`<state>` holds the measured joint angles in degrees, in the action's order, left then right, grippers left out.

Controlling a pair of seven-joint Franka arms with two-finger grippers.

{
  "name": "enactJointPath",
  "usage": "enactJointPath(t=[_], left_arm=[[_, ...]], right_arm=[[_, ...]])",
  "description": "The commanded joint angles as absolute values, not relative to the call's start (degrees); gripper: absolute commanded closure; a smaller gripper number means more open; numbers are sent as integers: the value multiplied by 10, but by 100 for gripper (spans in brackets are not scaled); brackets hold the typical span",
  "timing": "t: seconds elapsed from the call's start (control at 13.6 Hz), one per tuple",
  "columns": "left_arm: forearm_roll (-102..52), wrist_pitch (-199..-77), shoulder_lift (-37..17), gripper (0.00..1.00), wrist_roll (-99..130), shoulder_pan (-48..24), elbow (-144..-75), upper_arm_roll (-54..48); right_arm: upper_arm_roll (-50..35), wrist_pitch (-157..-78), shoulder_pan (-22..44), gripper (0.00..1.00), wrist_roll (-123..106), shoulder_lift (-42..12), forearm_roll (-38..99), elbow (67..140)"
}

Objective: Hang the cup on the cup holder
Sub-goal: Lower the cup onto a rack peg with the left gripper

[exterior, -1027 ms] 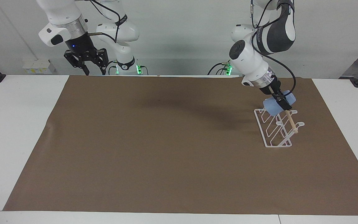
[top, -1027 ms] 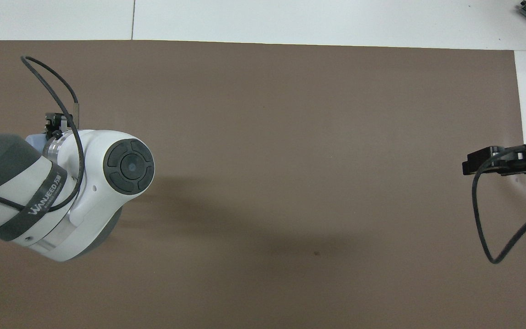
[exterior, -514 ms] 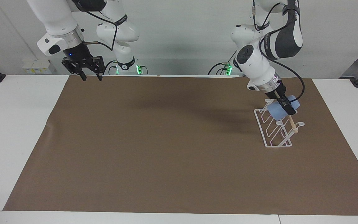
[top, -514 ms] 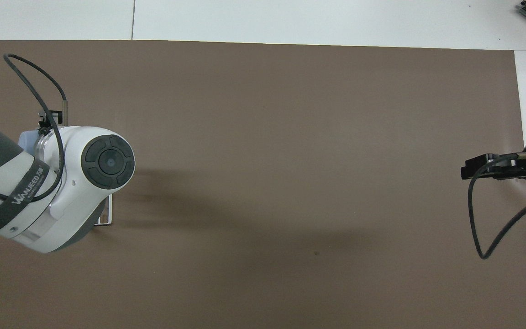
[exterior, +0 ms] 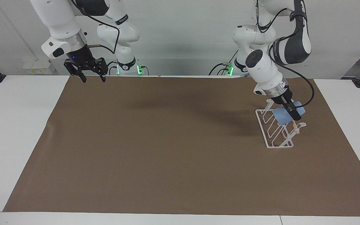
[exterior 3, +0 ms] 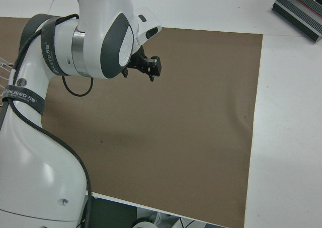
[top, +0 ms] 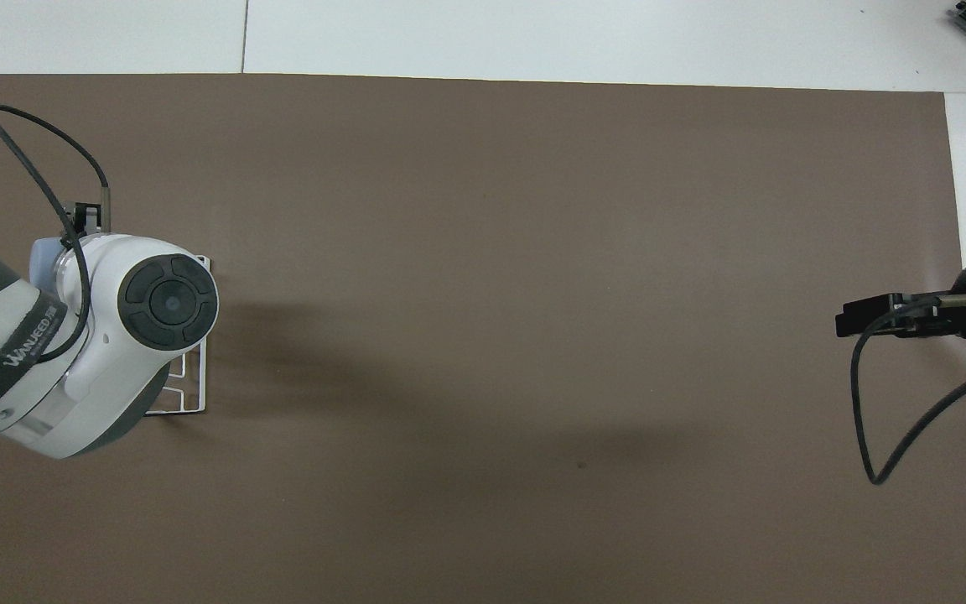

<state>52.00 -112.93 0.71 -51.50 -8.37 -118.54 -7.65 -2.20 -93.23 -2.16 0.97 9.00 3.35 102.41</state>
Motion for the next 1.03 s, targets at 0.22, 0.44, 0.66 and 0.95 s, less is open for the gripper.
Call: enactJointPath(t=[0.22, 0.44, 0.66, 0.95], left_arm=[[535, -1146, 17, 100, -510, -74, -1200, -78], [535, -1140, 17, 100, -510, -74, -1197, -79], [534, -1136, 16, 100, -510, -74, -1196, -78], [535, -1124, 17, 100, -510, -75, -1194, -78]], right_arm=[[-27, -946, -33, 0, -2, 101, 18, 1038], [-28, -973, -54, 0, -2, 102, 20, 1037], [-28, -969, -57, 0, -2, 107, 21, 1034], [-29, -969, -57, 0, -2, 107, 21, 1034]])
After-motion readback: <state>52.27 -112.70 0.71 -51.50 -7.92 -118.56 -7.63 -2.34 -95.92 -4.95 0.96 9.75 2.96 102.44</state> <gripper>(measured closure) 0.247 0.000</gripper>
